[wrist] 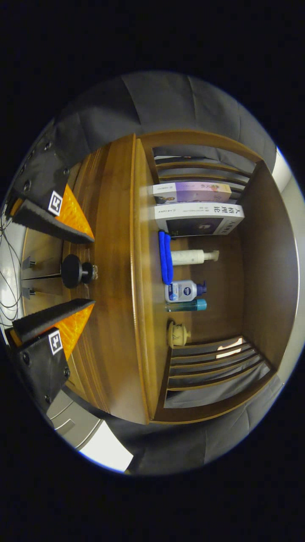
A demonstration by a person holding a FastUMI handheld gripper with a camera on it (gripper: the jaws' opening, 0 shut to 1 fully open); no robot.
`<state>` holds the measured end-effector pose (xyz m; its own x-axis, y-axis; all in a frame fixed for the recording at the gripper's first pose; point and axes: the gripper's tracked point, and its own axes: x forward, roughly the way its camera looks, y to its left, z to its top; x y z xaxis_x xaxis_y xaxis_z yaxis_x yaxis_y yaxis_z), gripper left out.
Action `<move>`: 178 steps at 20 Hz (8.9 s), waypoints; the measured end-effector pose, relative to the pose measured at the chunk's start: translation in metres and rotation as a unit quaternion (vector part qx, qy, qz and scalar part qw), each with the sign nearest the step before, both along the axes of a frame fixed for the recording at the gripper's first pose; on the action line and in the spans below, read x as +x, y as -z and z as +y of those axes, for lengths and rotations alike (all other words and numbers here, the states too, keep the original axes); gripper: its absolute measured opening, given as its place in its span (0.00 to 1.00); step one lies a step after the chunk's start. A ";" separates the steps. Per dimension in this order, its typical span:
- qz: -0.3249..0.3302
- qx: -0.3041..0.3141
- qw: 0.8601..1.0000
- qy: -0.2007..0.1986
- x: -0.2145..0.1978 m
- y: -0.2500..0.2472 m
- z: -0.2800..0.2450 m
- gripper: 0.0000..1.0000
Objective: Pull open the drawer, take out the items inside it, and place them on the countertop above the cabinet.
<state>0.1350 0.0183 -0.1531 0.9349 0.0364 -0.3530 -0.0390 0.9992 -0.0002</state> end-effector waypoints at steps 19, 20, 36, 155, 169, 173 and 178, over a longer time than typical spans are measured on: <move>0.027 -0.015 0.999 -0.018 -0.037 0.008 0.000 0.30; 0.026 -0.014 0.999 -0.020 -0.043 0.008 -0.001 0.30; 0.027 -0.009 0.999 -0.043 -0.130 0.000 -0.006 0.30; 0.189 0.118 0.975 -0.026 0.134 -0.105 0.003 0.20; 0.136 0.030 0.990 -0.033 0.118 -0.118 0.002 0.98; 0.075 0.001 0.995 -0.064 0.074 -0.142 0.012 0.98; 0.012 0.015 0.998 -0.058 0.016 -0.151 0.010 0.98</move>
